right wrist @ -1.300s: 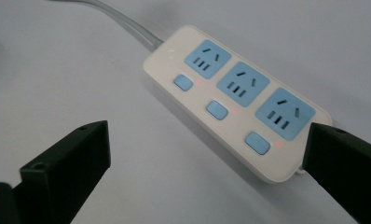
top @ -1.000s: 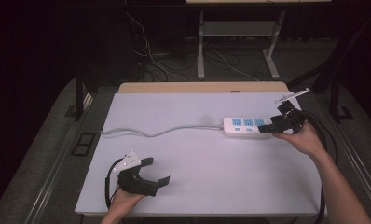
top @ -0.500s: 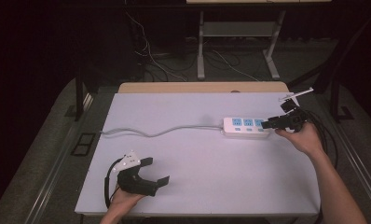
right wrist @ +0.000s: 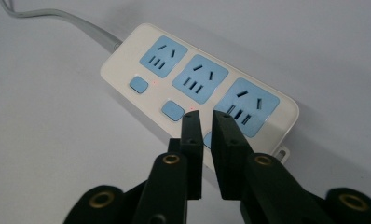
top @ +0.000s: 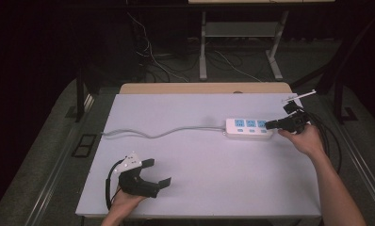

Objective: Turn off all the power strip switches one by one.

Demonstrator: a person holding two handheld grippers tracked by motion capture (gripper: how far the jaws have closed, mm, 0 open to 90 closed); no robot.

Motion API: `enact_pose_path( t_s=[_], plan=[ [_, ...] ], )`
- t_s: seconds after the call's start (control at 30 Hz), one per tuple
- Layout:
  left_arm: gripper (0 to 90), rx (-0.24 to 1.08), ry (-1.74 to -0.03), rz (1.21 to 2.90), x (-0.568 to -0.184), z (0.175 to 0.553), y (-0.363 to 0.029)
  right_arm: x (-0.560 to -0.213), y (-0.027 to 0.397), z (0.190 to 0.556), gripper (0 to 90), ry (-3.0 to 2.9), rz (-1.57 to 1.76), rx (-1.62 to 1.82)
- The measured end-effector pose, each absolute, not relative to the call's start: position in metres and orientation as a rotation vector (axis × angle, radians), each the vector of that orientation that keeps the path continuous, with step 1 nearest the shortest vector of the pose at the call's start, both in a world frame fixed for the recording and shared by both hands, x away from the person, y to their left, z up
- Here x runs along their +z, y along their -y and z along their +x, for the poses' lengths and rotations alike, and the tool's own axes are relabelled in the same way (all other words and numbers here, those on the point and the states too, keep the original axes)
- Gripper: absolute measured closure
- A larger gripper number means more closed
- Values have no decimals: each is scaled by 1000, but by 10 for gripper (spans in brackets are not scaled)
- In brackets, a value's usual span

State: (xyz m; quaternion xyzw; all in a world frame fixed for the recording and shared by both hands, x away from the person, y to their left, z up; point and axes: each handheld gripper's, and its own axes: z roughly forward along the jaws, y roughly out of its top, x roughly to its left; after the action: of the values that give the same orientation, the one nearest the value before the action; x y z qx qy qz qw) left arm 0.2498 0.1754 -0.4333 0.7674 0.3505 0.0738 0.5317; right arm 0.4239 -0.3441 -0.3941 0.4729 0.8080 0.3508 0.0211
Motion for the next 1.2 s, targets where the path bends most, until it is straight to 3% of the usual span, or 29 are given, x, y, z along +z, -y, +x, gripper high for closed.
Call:
enact_pose_path(
  t_s=[0.23, 1.2],
  plan=[
    [0, 176, -838, 1829, -433, 250, -176, -397, 343, 426, 897, -2511, 1456, 1090],
    [0, 175, -840, 1830, -434, 250, -176, -417, 334, 433, 897, -2556, 1447, 1037]
  ],
)
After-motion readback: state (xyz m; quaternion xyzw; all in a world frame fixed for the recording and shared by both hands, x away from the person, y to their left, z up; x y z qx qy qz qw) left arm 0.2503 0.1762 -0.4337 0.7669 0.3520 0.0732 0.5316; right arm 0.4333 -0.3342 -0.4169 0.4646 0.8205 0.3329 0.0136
